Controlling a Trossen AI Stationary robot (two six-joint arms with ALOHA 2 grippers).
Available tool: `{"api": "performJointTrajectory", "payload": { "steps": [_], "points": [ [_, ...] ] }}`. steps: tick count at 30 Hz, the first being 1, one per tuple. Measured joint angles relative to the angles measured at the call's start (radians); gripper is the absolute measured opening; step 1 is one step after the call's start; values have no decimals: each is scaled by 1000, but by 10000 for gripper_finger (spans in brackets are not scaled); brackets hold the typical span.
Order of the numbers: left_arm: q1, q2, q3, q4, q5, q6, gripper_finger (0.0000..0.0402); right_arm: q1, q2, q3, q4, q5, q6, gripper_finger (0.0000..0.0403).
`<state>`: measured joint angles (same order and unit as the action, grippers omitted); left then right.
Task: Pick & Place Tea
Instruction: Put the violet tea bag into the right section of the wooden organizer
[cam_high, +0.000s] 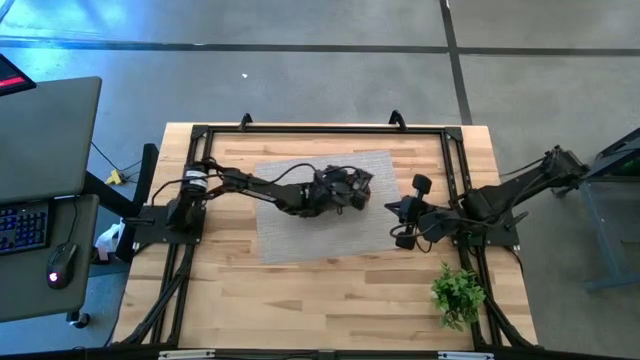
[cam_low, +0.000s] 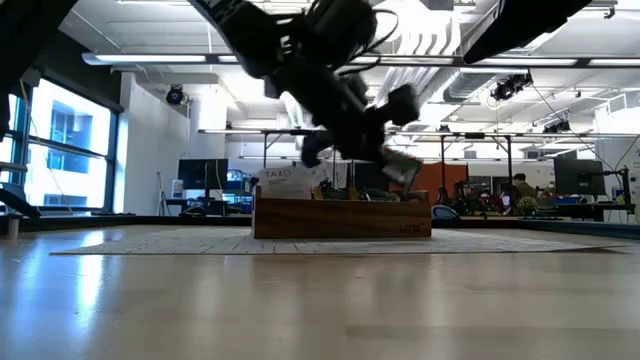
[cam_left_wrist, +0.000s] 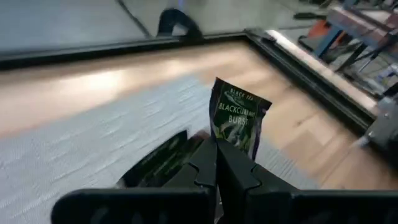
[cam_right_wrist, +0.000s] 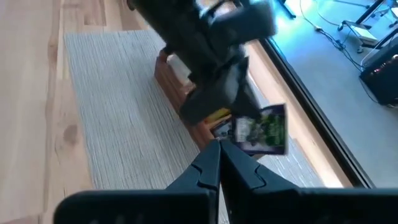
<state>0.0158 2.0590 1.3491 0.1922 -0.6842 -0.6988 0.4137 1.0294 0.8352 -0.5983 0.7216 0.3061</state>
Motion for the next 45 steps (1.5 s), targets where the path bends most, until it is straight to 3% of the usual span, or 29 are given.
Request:
{"api": "performJointTrajectory", "payload": {
  "steps": [4, 10, 20, 31, 38, 41, 45],
  "points": [
    [5, 24, 36, -119, -31, 44, 3, 0, 0, 1, 2, -2, 0, 8],
    [33, 40, 84, -169, -14, 44, 29, 0, 0, 2, 5, -3, 0, 11],
    [35, 40, 95, -168, 51, 37, 92, 0, 0, 2, 5, -6, 0, 11],
    [36, 38, 96, -177, 90, 39, 98, 0, 0, 2, 5, -12, 11, 11],
    [36, 38, 96, -178, 134, 66, 91, -49, 19, -80, 126, -160, 40, 5],
    [37, 28, 98, -202, 223, 84, 85, -105, 40, -147, 252, -289, -21, 4],
    [37, -1, 153, -289, 350, 128, 81, -175, 97, -214, 405, -379, -49, 9]
  ]
}}
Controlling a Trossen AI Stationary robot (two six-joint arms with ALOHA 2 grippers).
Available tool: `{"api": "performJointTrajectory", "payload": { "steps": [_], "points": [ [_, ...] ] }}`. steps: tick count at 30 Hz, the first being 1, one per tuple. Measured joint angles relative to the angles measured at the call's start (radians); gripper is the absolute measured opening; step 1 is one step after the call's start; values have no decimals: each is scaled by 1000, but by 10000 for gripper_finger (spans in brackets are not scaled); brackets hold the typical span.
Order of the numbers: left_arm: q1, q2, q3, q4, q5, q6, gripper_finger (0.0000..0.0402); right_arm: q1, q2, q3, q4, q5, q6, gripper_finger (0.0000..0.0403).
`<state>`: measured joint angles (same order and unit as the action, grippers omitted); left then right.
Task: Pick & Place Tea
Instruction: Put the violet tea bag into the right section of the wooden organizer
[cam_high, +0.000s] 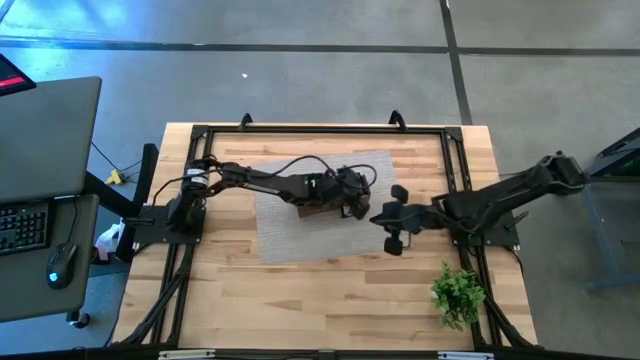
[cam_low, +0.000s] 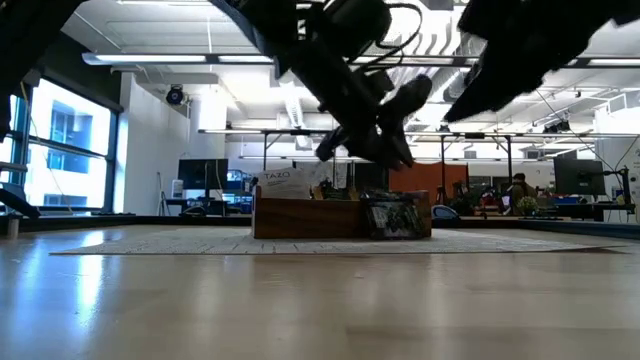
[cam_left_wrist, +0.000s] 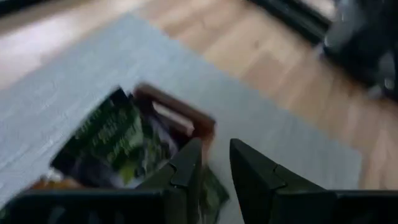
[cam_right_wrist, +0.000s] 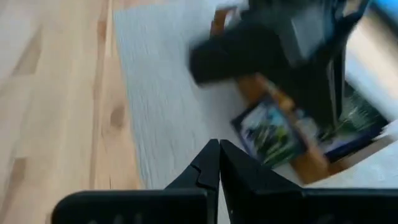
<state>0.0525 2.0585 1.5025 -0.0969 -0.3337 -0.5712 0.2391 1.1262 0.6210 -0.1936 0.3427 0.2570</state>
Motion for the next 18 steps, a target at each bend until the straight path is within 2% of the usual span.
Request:
{"api": "performJointTrajectory", "payload": {
  "steps": [4, 8, 13, 18],
  "points": [
    [0, 7, 79, -194, 18, 25, 81, -58, 88, -30, 39, -108, 31, 3],
    [1, 1, 124, -280, 18, 46, 81, -62, 214, -45, 74, -104, 128, 4],
    [0, 7, 122, -333, 32, 51, 81, -39, 388, -73, 274, -87, 101, 3],
    [0, 6, 122, -356, 33, 51, 81, -43, 447, -54, 372, -43, 73, 2]
  ]
}}
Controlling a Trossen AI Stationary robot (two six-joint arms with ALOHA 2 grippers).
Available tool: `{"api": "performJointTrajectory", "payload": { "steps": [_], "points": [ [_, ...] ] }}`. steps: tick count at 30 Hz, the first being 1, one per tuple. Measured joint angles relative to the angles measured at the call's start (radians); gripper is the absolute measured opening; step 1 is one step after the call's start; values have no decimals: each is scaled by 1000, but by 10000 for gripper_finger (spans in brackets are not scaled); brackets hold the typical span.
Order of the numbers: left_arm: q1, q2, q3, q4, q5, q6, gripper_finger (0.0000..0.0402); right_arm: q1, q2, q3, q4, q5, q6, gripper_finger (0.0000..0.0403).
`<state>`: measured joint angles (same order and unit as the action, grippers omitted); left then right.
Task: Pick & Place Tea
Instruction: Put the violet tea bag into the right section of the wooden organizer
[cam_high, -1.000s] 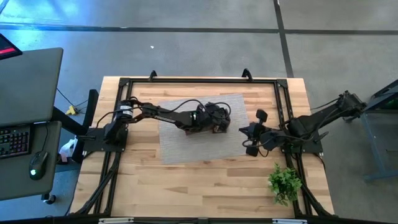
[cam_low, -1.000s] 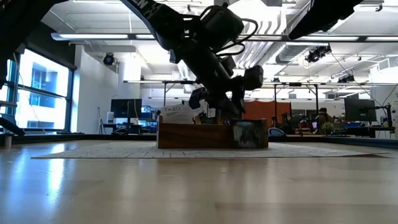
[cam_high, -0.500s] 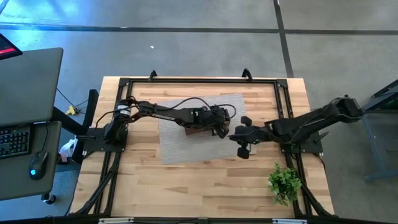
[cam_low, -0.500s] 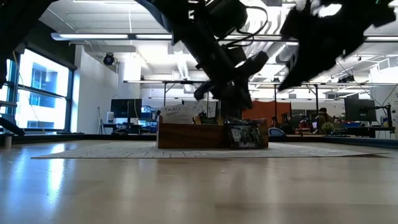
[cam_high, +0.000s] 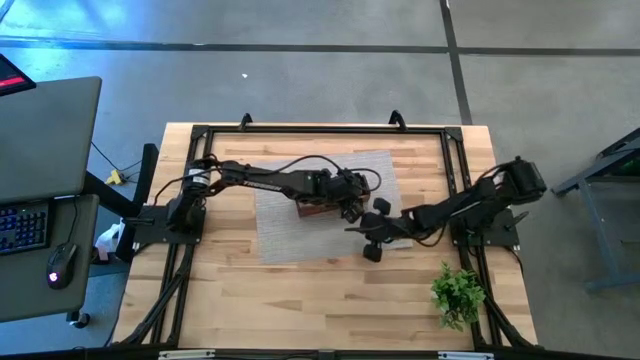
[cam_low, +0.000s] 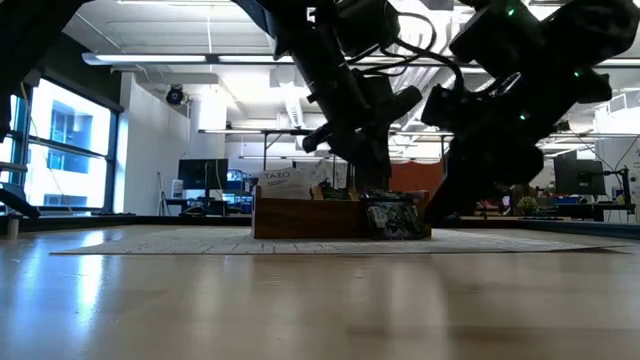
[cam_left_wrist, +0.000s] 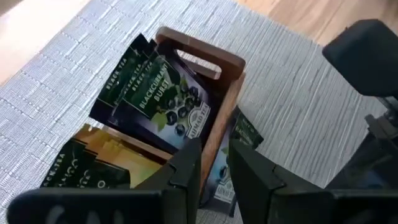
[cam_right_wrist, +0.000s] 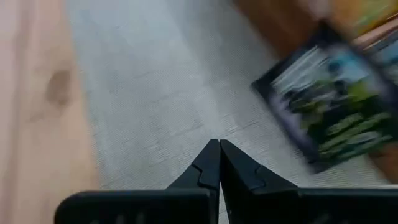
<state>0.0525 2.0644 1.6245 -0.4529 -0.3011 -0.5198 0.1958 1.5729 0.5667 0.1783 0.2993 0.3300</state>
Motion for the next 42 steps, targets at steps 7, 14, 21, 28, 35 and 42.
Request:
{"api": "performJointTrajectory", "payload": {
  "steps": [7, 14, 21, 28, 35, 42],
  "points": [
    [1, 30, -1, 2, 4, -6, 81, -23, 1, 0, -28, 141, -8, 1],
    [0, 29, 0, -1, 7, -3, 81, -59, 49, -2, -10, 134, 30, 1],
    [0, 28, 0, 2, 34, 5, 81, -83, 112, -1, 45, 119, 20, 1],
    [3, 51, 0, 21, 65, 77, 102, -92, 114, -1, 42, 117, 30, 0],
    [11, 50, 1, 16, 60, 131, 168, -92, 115, -1, 46, 114, 21, 0],
    [13, 50, 0, 15, 83, 130, 187, -91, 116, -1, 48, 118, 20, 0]
  ]
}}
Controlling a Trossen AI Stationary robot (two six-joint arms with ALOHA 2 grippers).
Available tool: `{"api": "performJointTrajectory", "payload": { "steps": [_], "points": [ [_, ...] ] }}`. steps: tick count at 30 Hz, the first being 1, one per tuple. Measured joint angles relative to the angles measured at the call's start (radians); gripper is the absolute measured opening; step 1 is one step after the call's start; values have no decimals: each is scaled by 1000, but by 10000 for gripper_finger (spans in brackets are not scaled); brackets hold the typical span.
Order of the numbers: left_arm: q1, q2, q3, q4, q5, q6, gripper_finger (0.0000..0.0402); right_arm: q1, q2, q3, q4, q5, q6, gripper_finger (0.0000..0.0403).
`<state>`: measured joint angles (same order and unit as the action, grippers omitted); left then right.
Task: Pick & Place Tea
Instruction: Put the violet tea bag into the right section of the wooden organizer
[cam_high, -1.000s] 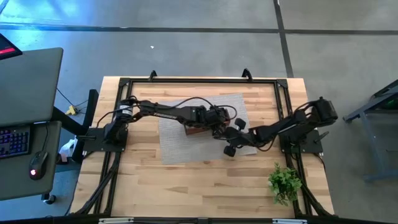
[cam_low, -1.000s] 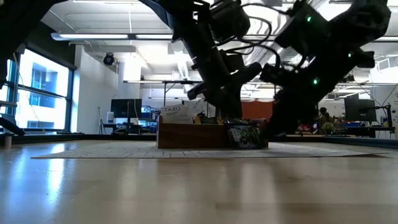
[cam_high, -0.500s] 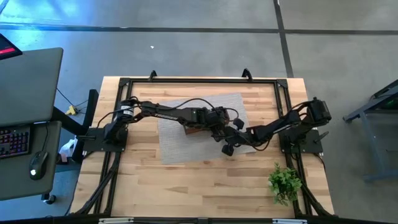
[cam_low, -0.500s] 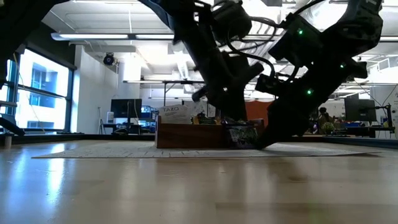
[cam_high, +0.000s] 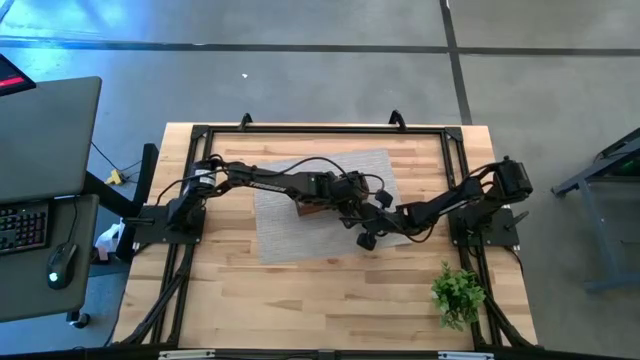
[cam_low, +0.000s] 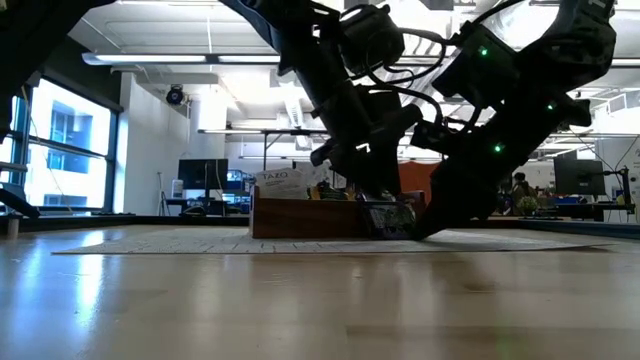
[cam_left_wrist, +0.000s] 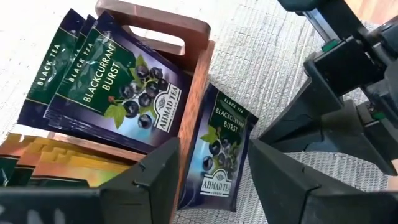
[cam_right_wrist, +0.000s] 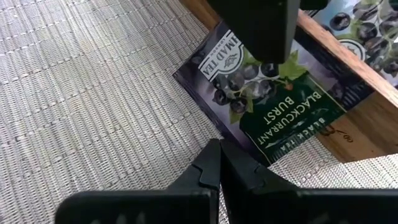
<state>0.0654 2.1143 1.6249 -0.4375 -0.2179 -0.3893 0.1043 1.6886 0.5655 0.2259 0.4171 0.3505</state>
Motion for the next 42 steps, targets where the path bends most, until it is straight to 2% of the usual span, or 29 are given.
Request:
{"api": "performJointTrajectory", "payload": {
  "steps": [15, 22, 26, 31, 38, 42],
  "points": [
    [7, 39, 1, 43, 109, -44, 165, 0, 4, -13, 15, 101, -48, 0],
    [7, 40, 0, 33, 125, -73, 165, 0, 4, -15, 31, 97, -61, 0],
    [4, 44, -2, -40, 159, -145, 165, 0, 3, -14, 69, 56, -63, 0],
    [-2, 43, -2, -90, 178, -252, 165, 1, 2, -14, 51, 67, -59, 0],
    [-34, 44, -2, -121, 175, -335, 165, 5, 1, -13, 57, 21, -64, 0],
    [-68, 21, -3, -159, 123, -362, 165, 28, -5, -13, 93, 10, -104, 0]
  ]
}}
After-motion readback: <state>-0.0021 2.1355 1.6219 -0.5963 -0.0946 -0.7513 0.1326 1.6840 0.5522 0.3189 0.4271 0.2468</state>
